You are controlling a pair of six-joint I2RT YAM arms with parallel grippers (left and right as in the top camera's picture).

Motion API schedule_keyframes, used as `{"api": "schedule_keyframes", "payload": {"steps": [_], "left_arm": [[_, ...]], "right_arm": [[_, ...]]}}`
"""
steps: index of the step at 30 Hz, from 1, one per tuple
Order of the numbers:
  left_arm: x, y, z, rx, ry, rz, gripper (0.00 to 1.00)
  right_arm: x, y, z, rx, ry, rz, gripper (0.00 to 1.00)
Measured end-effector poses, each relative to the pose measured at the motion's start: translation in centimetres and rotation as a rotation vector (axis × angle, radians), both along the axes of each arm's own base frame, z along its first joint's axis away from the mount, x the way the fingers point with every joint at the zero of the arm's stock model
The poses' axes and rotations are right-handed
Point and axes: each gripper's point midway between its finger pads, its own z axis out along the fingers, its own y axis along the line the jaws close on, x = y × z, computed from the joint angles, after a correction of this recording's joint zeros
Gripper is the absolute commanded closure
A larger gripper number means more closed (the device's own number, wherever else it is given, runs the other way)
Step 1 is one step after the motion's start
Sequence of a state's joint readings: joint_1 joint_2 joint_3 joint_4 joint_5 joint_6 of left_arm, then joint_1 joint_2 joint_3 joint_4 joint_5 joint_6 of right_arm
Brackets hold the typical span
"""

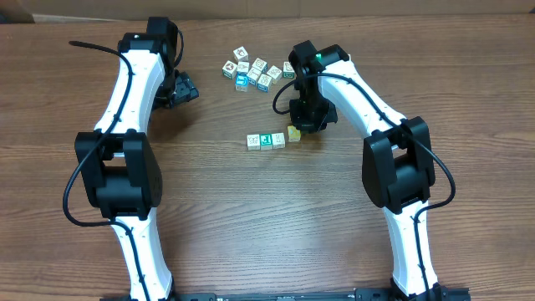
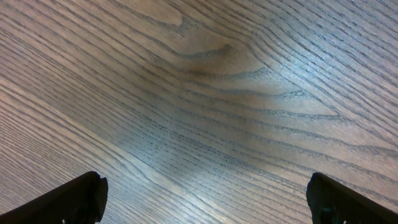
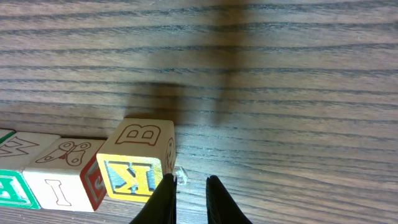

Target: Form a horizontal line

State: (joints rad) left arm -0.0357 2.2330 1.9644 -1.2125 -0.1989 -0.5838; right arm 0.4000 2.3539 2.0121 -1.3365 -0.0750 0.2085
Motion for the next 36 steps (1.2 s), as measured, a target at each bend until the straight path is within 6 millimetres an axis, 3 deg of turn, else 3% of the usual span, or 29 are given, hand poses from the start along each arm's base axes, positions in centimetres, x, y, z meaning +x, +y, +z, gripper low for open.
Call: {"api": "schedule_keyframes", "payload": {"steps": [36], "left_arm": [[0.0,0.0,0.0,0.0,0.0,0.0,0.0]], "right_arm": [[-0.18,0.22,0.03,0.013,0.009,-0.001,0.84]]}}
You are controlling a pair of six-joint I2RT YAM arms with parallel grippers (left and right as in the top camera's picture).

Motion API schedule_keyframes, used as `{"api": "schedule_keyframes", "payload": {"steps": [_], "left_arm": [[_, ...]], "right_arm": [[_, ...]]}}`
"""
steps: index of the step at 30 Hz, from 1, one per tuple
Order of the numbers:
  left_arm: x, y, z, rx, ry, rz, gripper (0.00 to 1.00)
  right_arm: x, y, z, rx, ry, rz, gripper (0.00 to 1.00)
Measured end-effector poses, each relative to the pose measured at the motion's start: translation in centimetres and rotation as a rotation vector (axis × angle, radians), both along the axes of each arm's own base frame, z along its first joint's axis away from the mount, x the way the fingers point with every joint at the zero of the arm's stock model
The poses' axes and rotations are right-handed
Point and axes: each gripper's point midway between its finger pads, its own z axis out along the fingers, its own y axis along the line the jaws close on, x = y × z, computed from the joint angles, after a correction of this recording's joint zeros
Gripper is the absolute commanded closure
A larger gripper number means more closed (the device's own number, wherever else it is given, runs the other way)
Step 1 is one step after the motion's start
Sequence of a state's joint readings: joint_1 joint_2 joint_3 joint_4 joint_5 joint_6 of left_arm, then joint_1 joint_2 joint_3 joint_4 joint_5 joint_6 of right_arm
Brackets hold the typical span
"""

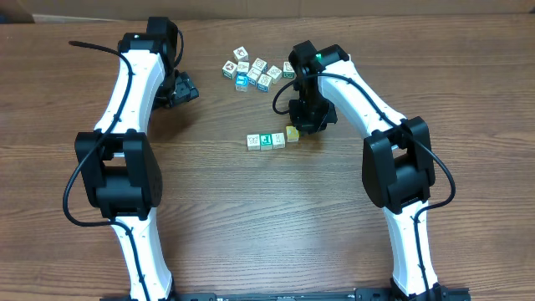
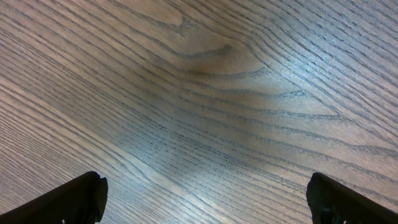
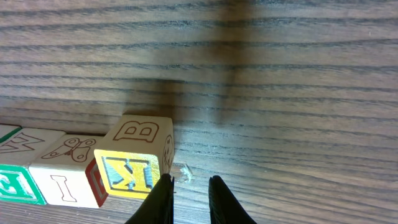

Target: Form a horizontal line

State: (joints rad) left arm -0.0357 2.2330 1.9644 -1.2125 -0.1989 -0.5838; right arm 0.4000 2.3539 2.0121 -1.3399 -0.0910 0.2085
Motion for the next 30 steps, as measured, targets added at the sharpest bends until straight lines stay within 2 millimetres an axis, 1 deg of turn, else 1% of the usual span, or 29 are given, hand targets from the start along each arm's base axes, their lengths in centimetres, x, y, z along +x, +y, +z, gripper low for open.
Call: {"api": "schedule_keyframes", "payload": {"steps": [16,24,30], "left_arm": [[0.0,0.0,0.0,0.0,0.0,0.0,0.0],[0.0,0.0,0.0,0.0,0.0,0.0,0.0],[0.0,0.0,0.0,0.0,0.0,0.0,0.0]], "right_arm": [[0.1,0.1,0.0,0.008,-0.003,0.0,0.84],[1.4,0.7,0.0,0.029,-0.055,-0.001,0.84],[1.7,0.5,-0.1,0.017,-0.069,0.0,0.84]]}}
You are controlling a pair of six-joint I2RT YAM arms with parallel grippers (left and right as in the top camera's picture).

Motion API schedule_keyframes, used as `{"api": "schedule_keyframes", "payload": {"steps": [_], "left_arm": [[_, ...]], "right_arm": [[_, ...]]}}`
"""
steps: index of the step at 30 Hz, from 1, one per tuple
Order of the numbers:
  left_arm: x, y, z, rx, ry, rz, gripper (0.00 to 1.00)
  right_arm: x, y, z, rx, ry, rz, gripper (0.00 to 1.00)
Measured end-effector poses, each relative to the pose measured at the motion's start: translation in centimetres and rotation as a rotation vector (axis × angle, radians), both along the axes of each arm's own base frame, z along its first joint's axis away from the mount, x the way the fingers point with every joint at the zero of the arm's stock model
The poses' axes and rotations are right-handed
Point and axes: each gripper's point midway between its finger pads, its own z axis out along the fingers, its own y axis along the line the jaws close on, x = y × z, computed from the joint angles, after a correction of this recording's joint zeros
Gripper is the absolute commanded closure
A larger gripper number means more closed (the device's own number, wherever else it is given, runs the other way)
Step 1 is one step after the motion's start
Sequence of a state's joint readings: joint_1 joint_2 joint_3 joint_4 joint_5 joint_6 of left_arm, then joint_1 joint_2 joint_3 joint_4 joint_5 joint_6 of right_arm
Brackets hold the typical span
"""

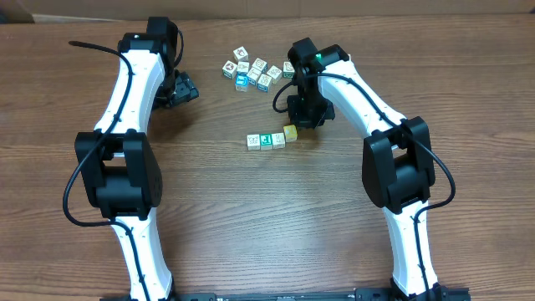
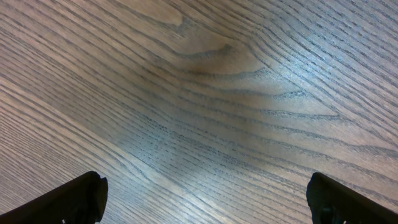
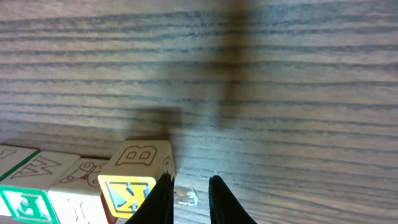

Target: Form a horizontal line

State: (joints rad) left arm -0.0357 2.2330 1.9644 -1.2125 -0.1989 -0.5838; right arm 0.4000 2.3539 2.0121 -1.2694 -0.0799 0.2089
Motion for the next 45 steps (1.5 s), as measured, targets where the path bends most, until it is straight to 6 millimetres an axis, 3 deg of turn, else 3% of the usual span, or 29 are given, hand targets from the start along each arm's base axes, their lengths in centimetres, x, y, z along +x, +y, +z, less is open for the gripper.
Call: {"api": "schedule_keyframes", "payload": {"steps": [11,23,37,45], "left_arm": [[0.0,0.0,0.0,0.0,0.0,0.0,0.0],[0.0,0.0,0.0,0.0,0.0,0.0,0.0],[0.0,-0.1,0.0,0.0,0.0,-0.002,0.0],[0.0,-0.1,0.0,0.0,0.0,-0.002,0.0]], "right_arm": [[2.6,0.7,0.2,0.025,-0.11,-0.002,0.86],[1.8,1.6,0.2,0.076,-0.07,0.003,0.86],[0.0,0.9,0.1,0.05,0.004,0.001,0.85],[0.9,1.3,0.2,0.065,-0.031,0.002,0.85]]}}
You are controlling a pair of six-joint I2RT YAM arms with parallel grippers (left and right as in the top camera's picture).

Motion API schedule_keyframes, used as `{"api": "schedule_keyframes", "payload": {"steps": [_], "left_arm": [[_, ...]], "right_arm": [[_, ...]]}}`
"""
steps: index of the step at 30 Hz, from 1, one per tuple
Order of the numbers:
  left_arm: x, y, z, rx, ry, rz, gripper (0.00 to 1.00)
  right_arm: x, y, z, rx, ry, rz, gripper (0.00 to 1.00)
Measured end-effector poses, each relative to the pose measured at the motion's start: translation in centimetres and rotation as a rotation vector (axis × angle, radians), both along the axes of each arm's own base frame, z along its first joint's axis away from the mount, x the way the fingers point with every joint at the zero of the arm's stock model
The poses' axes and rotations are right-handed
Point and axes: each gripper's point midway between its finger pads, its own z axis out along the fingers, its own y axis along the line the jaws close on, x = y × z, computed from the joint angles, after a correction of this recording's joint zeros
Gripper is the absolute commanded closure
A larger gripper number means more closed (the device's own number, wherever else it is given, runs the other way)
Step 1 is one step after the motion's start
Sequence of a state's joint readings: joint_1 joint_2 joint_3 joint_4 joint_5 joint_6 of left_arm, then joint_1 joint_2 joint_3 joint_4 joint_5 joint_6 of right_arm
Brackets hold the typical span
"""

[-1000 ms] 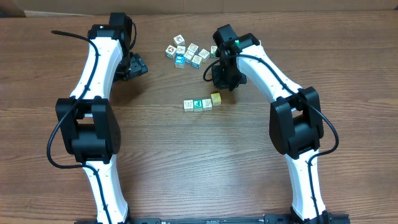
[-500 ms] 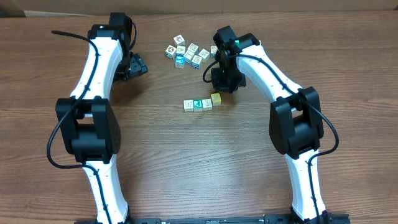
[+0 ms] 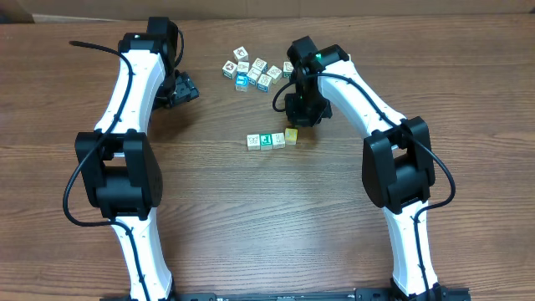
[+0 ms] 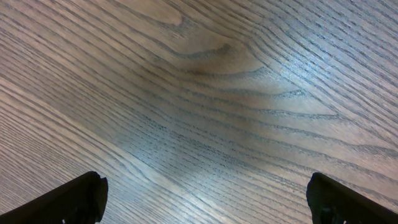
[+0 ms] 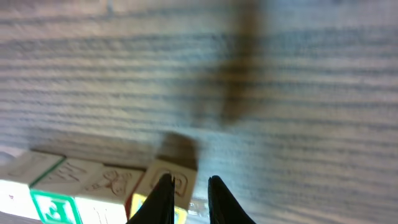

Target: Form a horizontal line

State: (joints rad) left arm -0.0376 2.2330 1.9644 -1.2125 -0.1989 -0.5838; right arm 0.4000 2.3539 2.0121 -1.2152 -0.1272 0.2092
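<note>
Three white letter blocks point(image 3: 266, 140) lie side by side in a row on the wooden table point(image 3: 251, 217). A yellow block point(image 3: 292, 134) sits at the row's right end, slightly farther back than the others. My right gripper point(image 3: 303, 113) hangs just behind and above it, shut and holding nothing. In the right wrist view the fingertips point(image 5: 163, 193) overlap the yellow block point(image 5: 177, 180), with the row point(image 5: 93, 186) to its left. My left gripper point(image 3: 180, 88) is far left, open over bare wood point(image 4: 205, 199).
A loose cluster of several letter blocks point(image 3: 255, 71) lies at the back of the table, between the two arms. The left arm's black cable point(image 3: 92, 46) trails at the back left. Bare wood stretches in front of the row.
My right gripper has risen and drawn back from the yellow block, which looks smaller and lower in the wrist view. The yellow block stays at the row's right end. The left arm is still.
My shut right gripper was low beside the yellow block, which stood a little apart from the three-block row. At each later moment the block sat closer to the row's right end. Now the gripper is higher and farther back, off the block.
</note>
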Motion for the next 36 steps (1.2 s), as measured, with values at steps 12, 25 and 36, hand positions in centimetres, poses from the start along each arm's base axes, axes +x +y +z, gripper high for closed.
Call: {"api": "schedule_keyframes", "payload": {"steps": [12,25,36], "left_arm": [[0.0,0.0,0.0,0.0,0.0,0.0,0.0],[0.0,0.0,0.0,0.0,0.0,0.0,0.0],[0.0,0.0,0.0,0.0,0.0,0.0,0.0]], "right_arm": [[0.1,0.7,0.1,0.038,0.001,0.003,0.85],[-0.8,0.6,0.1,0.041,0.039,0.003,0.85],[-1.1,0.5,0.1,0.035,0.051,0.003,0.85]]}}
